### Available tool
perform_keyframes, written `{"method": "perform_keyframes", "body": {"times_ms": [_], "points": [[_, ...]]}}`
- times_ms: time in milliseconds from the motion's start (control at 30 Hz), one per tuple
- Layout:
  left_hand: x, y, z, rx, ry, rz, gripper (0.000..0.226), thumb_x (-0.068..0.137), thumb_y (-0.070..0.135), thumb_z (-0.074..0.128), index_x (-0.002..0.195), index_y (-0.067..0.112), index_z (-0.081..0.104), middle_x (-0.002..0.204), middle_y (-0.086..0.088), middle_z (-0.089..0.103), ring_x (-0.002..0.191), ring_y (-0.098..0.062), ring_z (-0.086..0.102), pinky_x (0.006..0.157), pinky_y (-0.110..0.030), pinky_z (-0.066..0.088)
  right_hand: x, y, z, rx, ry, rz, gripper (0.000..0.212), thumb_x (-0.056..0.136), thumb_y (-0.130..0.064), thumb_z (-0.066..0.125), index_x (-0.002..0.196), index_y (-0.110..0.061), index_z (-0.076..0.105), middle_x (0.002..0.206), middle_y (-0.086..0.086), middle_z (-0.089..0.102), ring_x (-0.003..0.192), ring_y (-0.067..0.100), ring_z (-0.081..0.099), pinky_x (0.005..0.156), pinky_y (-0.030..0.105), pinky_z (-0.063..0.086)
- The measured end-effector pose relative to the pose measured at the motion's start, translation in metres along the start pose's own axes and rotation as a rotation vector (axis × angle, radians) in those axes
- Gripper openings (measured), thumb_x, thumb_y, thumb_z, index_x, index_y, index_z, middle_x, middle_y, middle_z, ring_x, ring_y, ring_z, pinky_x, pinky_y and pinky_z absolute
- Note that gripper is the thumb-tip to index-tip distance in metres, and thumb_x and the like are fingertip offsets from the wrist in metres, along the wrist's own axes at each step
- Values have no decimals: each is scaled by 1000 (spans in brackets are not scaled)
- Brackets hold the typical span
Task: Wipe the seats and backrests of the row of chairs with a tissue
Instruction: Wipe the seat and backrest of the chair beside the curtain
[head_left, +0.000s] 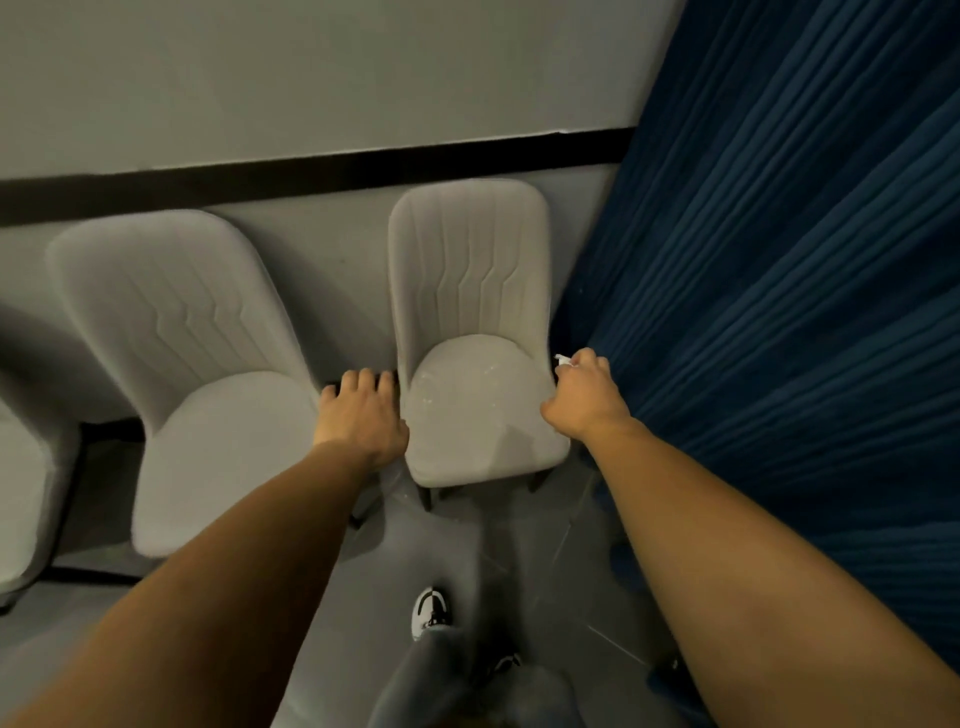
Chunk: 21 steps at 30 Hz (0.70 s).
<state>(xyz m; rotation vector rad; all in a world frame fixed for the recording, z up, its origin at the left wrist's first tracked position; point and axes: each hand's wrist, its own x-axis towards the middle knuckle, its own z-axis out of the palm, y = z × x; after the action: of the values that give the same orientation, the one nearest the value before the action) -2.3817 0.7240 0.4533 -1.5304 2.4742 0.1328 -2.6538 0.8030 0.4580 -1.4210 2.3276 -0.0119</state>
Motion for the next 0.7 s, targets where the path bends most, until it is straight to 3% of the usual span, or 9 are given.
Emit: {"method": "perform_keyframes", "body": {"times_ms": [333, 700], "points": [[55, -26, 22, -12, -69, -100, 74, 90, 51, 46, 150, 15, 25, 145, -11, 37, 134, -32, 32, 107, -48, 33, 65, -15, 19, 23, -60, -136, 53, 91, -32, 59, 136, -6, 52, 139, 8, 36, 126, 26, 33, 103, 41, 44], [75, 27, 45, 20, -80, -340, 78, 90, 57, 38, 154, 18, 14, 158, -11, 19, 145, -32, 14, 116, -50, 21, 151, 61, 37, 40, -114, -296, 47, 95, -28, 54, 138, -8, 53, 139, 5, 37, 122, 25, 39, 103, 41, 44]]}}
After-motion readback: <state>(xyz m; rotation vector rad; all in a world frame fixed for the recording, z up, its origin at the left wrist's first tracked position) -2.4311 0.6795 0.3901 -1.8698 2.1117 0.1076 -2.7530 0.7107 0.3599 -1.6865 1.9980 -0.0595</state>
